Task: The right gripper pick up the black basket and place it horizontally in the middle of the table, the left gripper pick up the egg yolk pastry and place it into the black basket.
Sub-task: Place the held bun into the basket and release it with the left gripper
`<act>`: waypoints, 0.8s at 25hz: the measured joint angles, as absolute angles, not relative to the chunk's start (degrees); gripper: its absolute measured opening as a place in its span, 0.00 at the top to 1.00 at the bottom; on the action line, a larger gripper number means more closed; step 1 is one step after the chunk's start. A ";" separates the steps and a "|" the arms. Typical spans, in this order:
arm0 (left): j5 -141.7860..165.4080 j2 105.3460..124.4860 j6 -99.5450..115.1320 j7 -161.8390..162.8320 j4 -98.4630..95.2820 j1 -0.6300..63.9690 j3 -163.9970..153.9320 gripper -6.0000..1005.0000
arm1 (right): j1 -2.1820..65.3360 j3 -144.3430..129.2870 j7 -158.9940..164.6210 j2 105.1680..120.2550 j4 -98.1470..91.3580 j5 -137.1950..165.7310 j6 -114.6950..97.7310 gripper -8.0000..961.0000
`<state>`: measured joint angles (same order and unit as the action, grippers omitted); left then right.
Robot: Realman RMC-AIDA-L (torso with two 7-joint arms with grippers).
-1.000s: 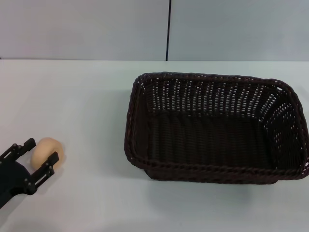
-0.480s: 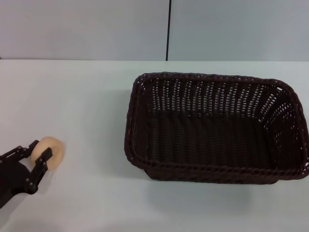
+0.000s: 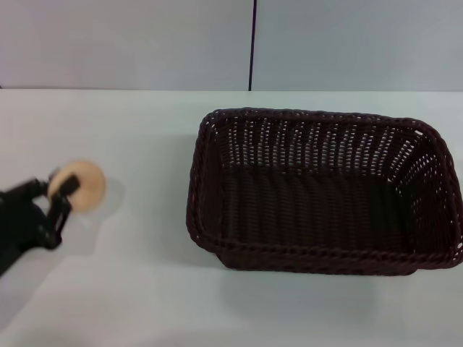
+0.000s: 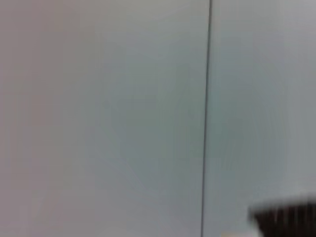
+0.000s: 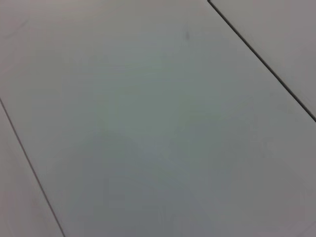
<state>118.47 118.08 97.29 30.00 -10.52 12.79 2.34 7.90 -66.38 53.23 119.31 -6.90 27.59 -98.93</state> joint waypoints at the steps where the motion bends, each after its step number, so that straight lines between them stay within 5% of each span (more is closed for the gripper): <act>1: 118.47 118.08 97.29 30.00 -10.52 12.79 2.34 0.82 | 7.91 -66.38 53.21 119.31 -6.75 27.59 -98.94 0.19; 20: 119.28 118.59 93.42 31.26 2.42 32.86 -4.83 0.93 | 9.30 -66.36 53.09 119.53 -6.15 27.60 -98.97 0.19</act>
